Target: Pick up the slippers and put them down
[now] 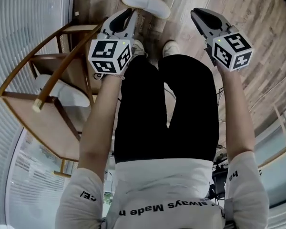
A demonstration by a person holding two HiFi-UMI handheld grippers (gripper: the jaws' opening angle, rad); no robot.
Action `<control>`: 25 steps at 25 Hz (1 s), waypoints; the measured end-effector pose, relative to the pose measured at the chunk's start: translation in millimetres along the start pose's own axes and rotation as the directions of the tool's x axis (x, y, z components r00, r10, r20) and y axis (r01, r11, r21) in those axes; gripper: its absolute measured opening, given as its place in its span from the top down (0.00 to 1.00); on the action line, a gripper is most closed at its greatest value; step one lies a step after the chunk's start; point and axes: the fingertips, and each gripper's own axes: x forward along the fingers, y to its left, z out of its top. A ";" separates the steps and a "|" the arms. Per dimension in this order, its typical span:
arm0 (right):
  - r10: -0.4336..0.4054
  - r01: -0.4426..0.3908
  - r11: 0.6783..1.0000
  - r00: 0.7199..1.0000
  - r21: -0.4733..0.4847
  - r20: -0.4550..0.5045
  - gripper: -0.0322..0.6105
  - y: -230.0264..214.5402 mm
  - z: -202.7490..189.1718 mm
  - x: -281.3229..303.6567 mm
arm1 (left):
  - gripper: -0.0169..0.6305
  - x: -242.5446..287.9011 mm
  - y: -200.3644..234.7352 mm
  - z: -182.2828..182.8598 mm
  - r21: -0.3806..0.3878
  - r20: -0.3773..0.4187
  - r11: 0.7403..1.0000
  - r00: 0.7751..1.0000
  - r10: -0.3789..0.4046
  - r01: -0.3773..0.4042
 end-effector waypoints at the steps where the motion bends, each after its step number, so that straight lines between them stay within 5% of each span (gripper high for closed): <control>1: -0.005 0.005 1.000 1.000 0.003 0.022 0.89 11.1 20.0 -17.6 | 0.91 -13.7 -16.3 22.0 0.003 0.016 1.000 1.000 -0.011 0.011; 11: -0.003 0.031 0.990 0.979 -0.136 0.203 0.91 142.3 220.2 -195.7 | 0.94 -195.1 -148.0 222.2 0.050 0.174 0.998 0.983 -0.057 0.049; 25: 0.035 0.072 0.964 0.918 -0.254 0.394 0.91 284.3 407.3 -381.8 | 0.95 -403.6 -240.6 403.7 0.104 0.365 0.994 0.929 -0.066 0.030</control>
